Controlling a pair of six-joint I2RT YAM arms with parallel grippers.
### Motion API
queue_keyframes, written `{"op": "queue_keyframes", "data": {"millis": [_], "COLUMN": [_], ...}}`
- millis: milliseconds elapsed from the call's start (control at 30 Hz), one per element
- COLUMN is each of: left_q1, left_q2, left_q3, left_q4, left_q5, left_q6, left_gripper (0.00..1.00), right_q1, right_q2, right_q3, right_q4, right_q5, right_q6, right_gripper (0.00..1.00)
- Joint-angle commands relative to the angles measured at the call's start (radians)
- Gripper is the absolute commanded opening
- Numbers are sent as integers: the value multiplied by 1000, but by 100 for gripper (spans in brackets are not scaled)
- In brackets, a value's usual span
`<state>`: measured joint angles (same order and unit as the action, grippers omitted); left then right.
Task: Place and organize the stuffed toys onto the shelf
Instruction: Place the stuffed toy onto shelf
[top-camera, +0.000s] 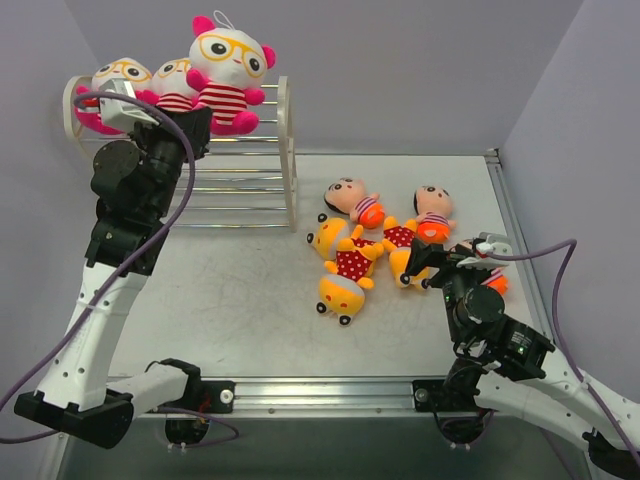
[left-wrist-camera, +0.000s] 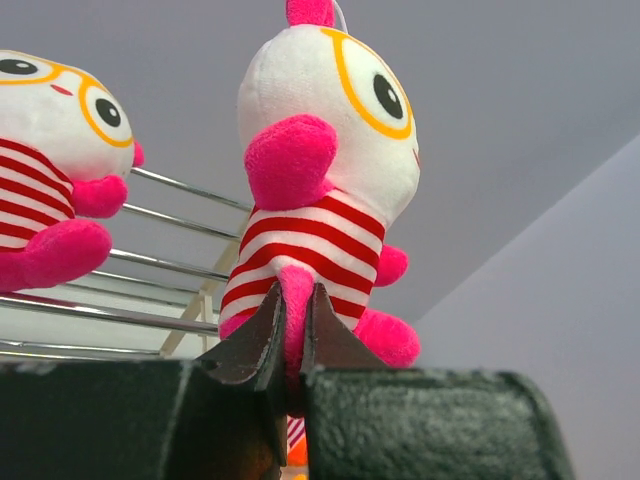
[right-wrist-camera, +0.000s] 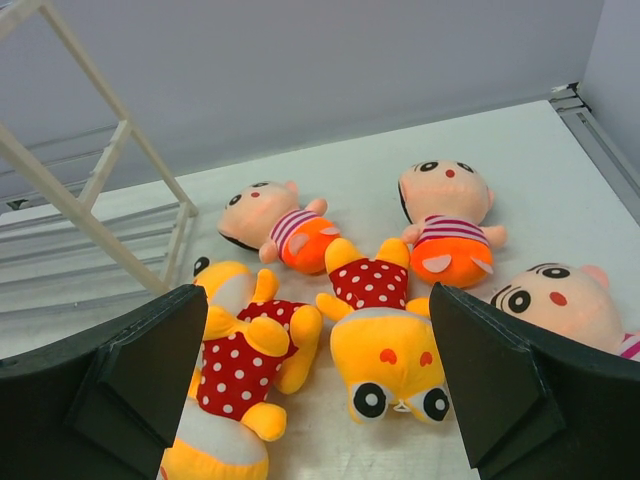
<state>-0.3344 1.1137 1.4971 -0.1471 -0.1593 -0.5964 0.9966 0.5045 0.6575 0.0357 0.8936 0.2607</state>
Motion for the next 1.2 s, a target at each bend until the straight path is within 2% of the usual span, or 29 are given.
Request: {"op": "queue_keyframes", "data": {"millis": [0, 267, 467, 1167], "left_q1": [34, 124, 140, 176], "left_q2": [37, 135, 207, 281], "left_q3": [74, 126, 187, 155], "left_q4": [127, 133, 75, 75], "left_q5": [-31, 44, 118, 193], "left_q6": [-75, -178, -215, -315], "left_gripper": [3, 4, 6, 10], "right_q1": [5, 5, 8, 8], "right_q2": [-4, -4, 5, 26], "right_q3": [-2, -4, -6, -6], "right_q4": [13, 10, 10, 4], "right_q5": [38, 39, 42, 45], "right_q6": [2, 2, 2, 8], "right_gripper": [100, 100, 100, 100]}}
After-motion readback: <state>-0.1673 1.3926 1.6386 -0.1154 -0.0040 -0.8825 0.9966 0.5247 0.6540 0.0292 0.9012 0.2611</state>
